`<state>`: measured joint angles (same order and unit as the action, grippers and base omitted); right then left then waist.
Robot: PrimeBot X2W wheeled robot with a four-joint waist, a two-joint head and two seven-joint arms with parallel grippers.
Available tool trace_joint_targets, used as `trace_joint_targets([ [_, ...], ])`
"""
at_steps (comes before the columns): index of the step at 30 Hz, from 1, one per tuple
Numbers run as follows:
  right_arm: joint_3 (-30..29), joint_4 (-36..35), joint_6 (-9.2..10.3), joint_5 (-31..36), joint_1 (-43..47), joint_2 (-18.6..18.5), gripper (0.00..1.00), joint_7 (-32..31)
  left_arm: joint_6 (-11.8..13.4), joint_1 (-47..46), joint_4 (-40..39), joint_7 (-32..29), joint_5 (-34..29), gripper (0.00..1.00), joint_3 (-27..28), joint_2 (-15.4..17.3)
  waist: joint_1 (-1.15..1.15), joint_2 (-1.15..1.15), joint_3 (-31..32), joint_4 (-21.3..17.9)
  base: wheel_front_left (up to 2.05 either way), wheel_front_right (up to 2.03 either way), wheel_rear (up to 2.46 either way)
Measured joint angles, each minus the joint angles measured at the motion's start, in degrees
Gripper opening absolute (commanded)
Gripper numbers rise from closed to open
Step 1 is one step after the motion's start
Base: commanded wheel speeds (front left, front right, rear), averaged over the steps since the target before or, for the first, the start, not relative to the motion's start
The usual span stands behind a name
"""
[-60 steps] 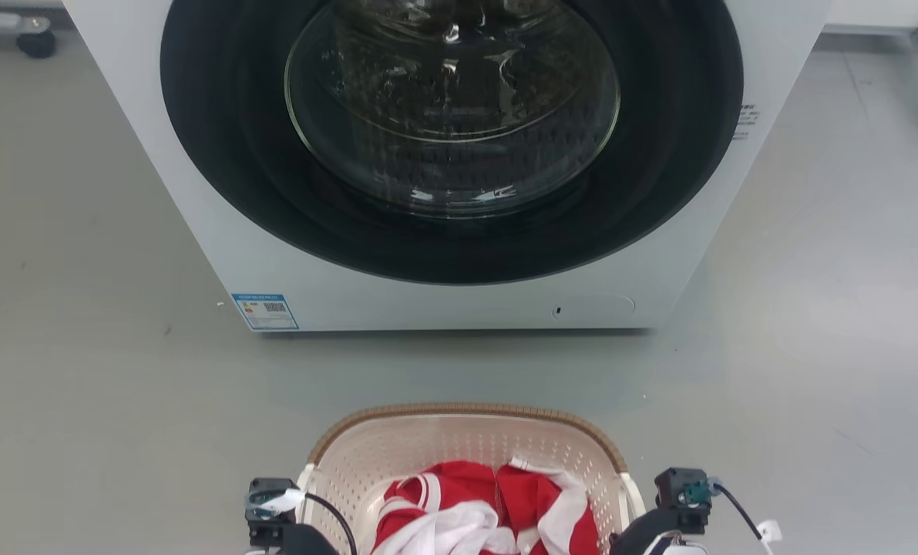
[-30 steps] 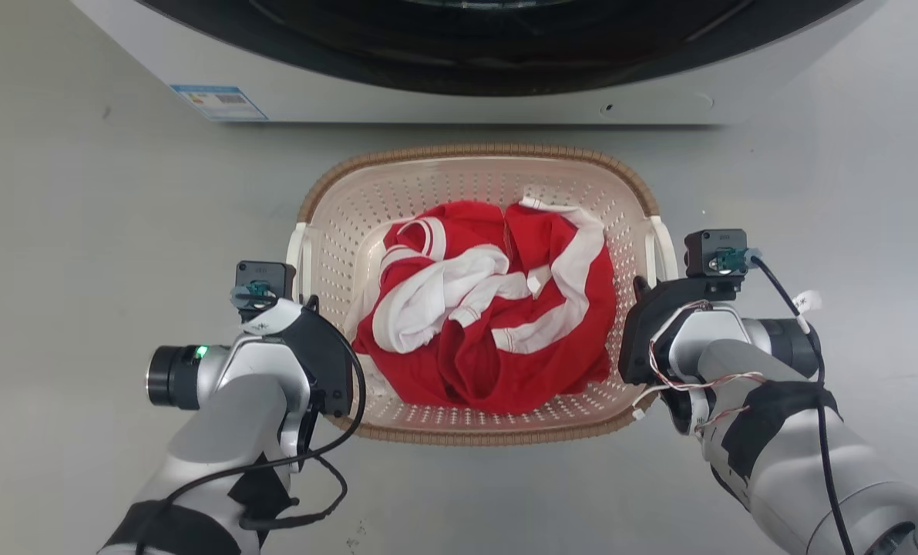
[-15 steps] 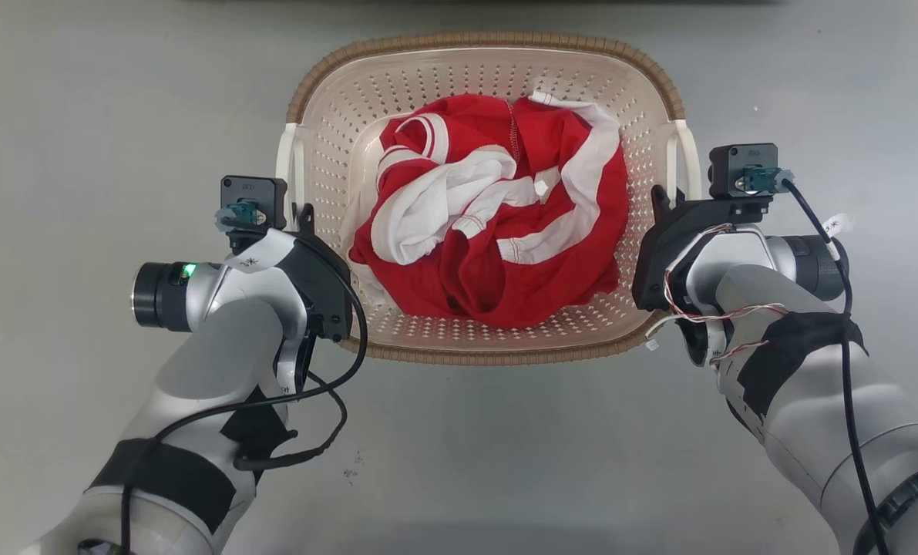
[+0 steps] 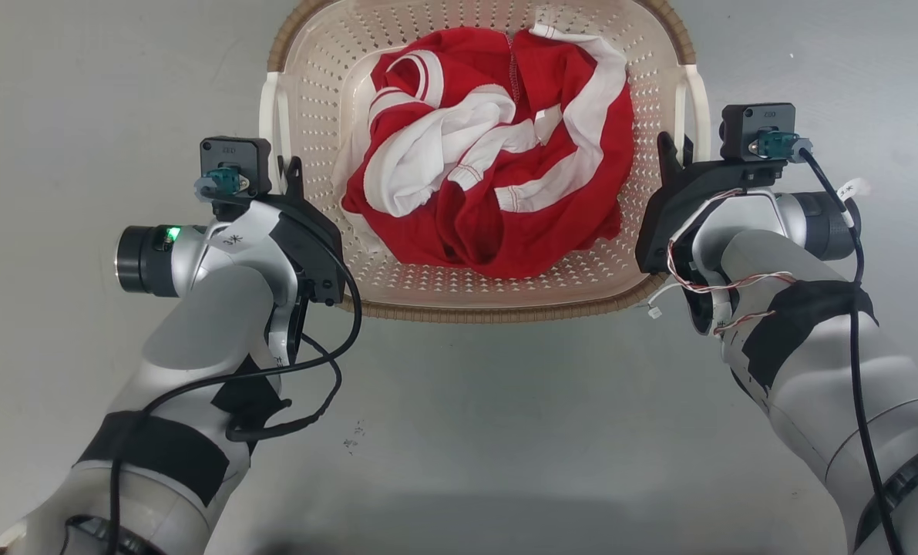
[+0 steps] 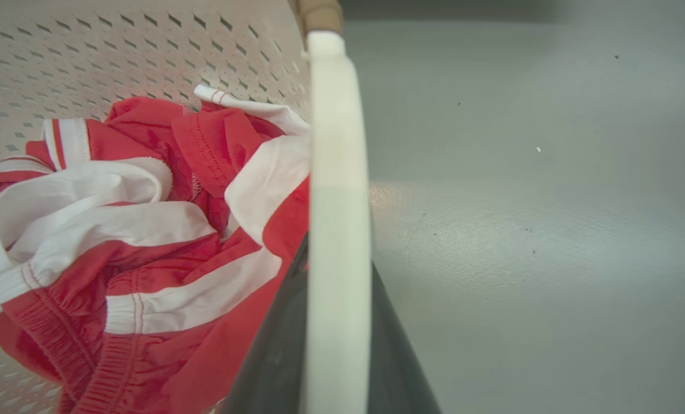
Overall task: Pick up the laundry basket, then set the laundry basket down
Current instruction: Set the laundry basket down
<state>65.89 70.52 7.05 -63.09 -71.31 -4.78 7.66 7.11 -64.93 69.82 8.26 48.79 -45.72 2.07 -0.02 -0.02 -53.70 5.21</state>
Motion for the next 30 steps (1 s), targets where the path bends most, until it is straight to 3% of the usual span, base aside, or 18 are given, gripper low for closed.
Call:
trace_joint_targets([
  [13,0.1,0.4,-0.08,0.2,-0.9,0.0,0.00,1.5,0.0,-1.2,1.3,1.5,-0.4,0.00,0.2,-0.2,0.01,0.00,-0.8,0.1,0.00,0.00,0.00],
  [17,0.3,0.6,-0.08,0.5,-0.9,0.5,0.50,1.5,0.0,-1.9,1.5,2.0,-0.5,0.00,0.2,-0.2,0.04,0.03,-0.8,0.0,0.00,0.00,0.00],
  [18,0.5,0.8,-0.08,0.5,-0.7,0.6,0.87,1.5,-0.1,-2.0,1.5,2.0,-0.6,0.17,0.2,-0.2,0.05,0.03,-0.7,0.0,0.00,0.00,0.00],
  [19,0.5,0.9,-0.08,0.5,-0.5,0.7,1.00,1.5,-0.1,-2.0,1.6,2.1,-0.6,0.42,0.2,-0.2,0.06,0.03,-0.7,0.0,0.00,0.00,0.00],
  [21,0.6,0.9,-0.08,0.5,-0.4,0.8,1.00,1.5,0.0,-2.0,1.8,2.1,-0.9,0.55,0.2,-0.3,0.05,0.04,-0.6,0.0,0.00,0.00,0.00],
  [23,0.6,1.0,-0.08,0.5,-0.4,0.8,1.00,1.5,0.0,-2.1,1.8,2.2,-1.1,0.97,0.2,-0.4,0.04,0.03,-0.4,-0.1,0.00,0.00,0.00],
  [30,0.6,1.4,-0.08,0.5,-0.4,0.9,1.00,2.0,0.0,-2.3,2.3,2.7,-1.6,1.00,0.2,-0.1,0.03,0.03,0.7,-0.2,0.00,0.00,0.00],
])
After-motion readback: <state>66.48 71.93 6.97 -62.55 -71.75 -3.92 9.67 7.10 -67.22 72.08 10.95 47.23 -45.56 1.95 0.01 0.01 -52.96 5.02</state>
